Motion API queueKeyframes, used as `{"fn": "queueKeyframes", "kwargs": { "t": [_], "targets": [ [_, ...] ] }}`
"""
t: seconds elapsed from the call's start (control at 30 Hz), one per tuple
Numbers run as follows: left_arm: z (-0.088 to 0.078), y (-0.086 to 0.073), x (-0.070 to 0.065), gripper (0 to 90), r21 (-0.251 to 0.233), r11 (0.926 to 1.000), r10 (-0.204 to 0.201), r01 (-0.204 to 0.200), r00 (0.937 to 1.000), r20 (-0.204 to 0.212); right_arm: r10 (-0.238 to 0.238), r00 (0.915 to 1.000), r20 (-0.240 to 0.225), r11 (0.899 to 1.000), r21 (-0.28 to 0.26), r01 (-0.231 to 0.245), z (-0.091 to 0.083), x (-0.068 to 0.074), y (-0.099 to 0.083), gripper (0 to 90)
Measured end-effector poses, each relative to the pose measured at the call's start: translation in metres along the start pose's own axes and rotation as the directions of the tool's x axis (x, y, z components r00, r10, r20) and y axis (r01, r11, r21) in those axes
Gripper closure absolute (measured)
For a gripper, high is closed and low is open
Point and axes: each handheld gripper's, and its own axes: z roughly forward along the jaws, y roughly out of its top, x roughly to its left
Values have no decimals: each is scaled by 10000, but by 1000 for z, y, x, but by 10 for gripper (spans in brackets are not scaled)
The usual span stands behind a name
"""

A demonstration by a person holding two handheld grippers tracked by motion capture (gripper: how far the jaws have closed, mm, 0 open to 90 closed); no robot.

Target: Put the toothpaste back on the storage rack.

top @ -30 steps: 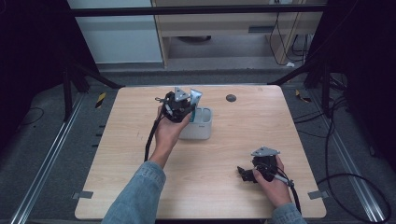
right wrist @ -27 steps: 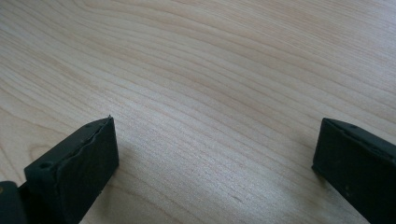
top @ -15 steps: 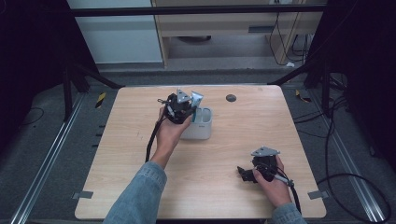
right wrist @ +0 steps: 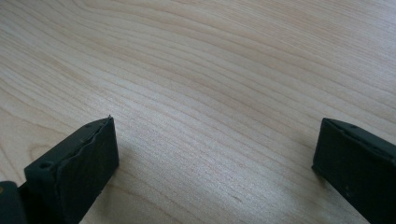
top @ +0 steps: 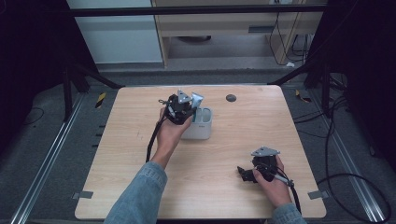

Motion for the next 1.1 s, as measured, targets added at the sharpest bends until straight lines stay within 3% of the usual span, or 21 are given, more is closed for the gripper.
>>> {"fn": "queueKeyframes", "kwargs": {
  "t": [0.67,0.9,1.1],
  "targets": [
    [6,-2,-1,794,278,9996,-73,73,10000,-1,6,10000,2,10000,7,-6,0,0,0,4],
    [10,2,1,790,474,9983,-340,340,9994,-13,54,10000,-19,10000,15,-53,0,0,0,4],
    [14,7,-2,788,698,9973,-209,212,9998,-46,4,10000,2,10000,4,-4,0,0,0,4]
  ]
}}
